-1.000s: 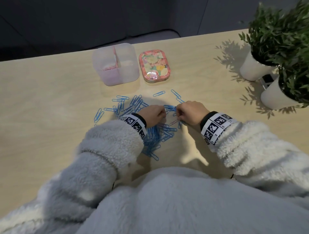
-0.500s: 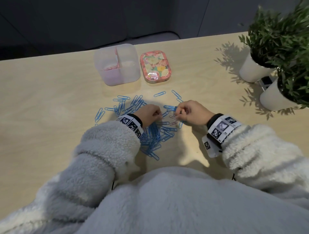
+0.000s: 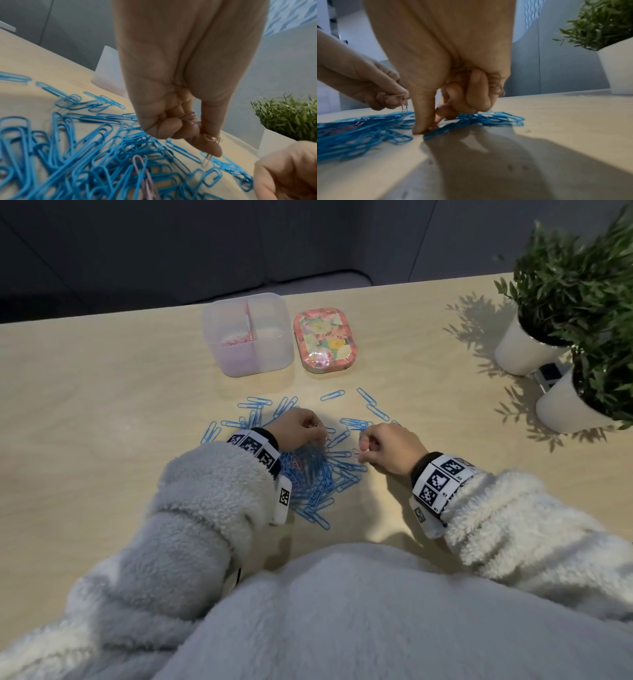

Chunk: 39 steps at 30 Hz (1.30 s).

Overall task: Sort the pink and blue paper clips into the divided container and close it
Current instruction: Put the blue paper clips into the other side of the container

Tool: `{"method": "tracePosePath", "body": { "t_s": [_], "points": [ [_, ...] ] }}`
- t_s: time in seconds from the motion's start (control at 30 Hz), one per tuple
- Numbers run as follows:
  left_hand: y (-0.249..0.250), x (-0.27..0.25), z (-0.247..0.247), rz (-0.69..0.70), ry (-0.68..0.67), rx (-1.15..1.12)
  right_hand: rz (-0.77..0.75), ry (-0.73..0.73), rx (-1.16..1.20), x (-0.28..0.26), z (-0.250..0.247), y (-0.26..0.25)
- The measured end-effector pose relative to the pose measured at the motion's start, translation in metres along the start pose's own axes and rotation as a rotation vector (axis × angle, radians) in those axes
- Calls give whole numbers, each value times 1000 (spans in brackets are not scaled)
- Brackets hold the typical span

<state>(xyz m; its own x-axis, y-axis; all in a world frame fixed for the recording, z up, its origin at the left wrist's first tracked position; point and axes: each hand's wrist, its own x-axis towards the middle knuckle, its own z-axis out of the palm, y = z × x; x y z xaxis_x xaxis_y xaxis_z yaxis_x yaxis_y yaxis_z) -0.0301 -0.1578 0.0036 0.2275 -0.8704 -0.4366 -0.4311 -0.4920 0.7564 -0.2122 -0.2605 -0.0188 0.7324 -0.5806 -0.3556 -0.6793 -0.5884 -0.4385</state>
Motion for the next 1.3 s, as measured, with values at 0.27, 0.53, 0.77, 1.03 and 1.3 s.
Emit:
{"method": "tracePosePath", "body": {
  "t_s": [0.27,0.53,0.77,1.03,1.3],
  "points": [
    [2,-3,-35,-80,100,-282,-124,-148,-238,6,-2,-6],
    [7,13,-119,1,522,-119,-146,-111,181,20,-42,-19],
    [14,27,-153,-94,705,112,-170,-55,617,61,-102,-90],
    [-9,42,-156,-94,610,43,85,33,1272,156,-102,-187],
    [-44,-29,-127,-30,774,-39,-94,80,975,194,-50,-235]
  ]
}}
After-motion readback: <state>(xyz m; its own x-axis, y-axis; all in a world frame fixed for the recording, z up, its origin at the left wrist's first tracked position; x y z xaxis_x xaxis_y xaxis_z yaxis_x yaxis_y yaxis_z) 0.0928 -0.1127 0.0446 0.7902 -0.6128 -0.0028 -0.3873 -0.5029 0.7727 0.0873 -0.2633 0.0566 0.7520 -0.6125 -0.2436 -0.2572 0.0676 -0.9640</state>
